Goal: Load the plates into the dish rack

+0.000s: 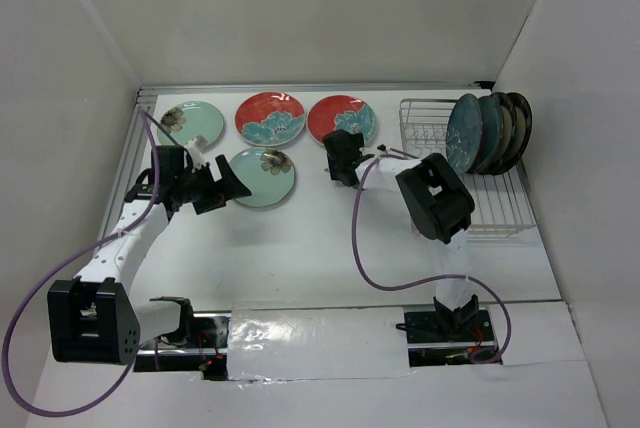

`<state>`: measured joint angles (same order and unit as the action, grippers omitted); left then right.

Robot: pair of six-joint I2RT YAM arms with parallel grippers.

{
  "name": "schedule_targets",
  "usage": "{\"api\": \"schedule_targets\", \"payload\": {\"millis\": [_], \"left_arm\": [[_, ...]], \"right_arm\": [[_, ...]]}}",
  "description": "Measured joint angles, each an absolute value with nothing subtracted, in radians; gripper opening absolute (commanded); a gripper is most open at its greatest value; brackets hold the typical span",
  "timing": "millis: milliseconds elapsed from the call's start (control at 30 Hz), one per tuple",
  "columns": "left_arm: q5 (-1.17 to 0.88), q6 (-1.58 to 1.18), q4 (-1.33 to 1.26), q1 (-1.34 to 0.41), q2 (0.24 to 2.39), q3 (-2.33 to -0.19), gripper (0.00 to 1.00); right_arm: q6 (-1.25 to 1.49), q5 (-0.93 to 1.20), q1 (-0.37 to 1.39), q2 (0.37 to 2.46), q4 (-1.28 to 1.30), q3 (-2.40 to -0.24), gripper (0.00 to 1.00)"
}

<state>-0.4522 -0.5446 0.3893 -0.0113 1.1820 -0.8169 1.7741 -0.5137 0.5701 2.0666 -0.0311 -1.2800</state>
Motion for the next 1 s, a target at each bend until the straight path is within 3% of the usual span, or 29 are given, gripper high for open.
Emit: {"api": "schedule_targets", "payload": {"millis": [367,467,567,633,667,1000], "left_arm": [[-0.47,-0.545,0.387,0.006,1.187,-0.817,0.99],[-0.477,-0.544,0.382,0.009,1.198,-0.817,0.99],[-0.482,-0.545,0.381,0.016,1.205,-0.817,0.99],[-0.485,-0.545,0.381,0.018,1.211,-0.817,0.99],[-0.487,-0.545,0.381,0.019,1.213,-0.817,0.99],[-0.524,-0.544,0.372,0.033,1.246,-0.817,0.99]], "right_arm": [[1.84,-0.554,0.531,2.173,-0.183,-1.326,0.72],[1.856,-0.571,0.525,2.199,-0.2,-1.344,0.59],[1.87,-0.586,0.522,2.223,-0.202,-1.353,0.32],[1.872,-0.593,0.521,2.234,-0.196,-1.354,0.2],[1.871,-0.597,0.52,2.237,-0.196,-1.354,0.0],[1.848,-0.648,0.534,2.239,-0.199,-1.383,0.0]]}}
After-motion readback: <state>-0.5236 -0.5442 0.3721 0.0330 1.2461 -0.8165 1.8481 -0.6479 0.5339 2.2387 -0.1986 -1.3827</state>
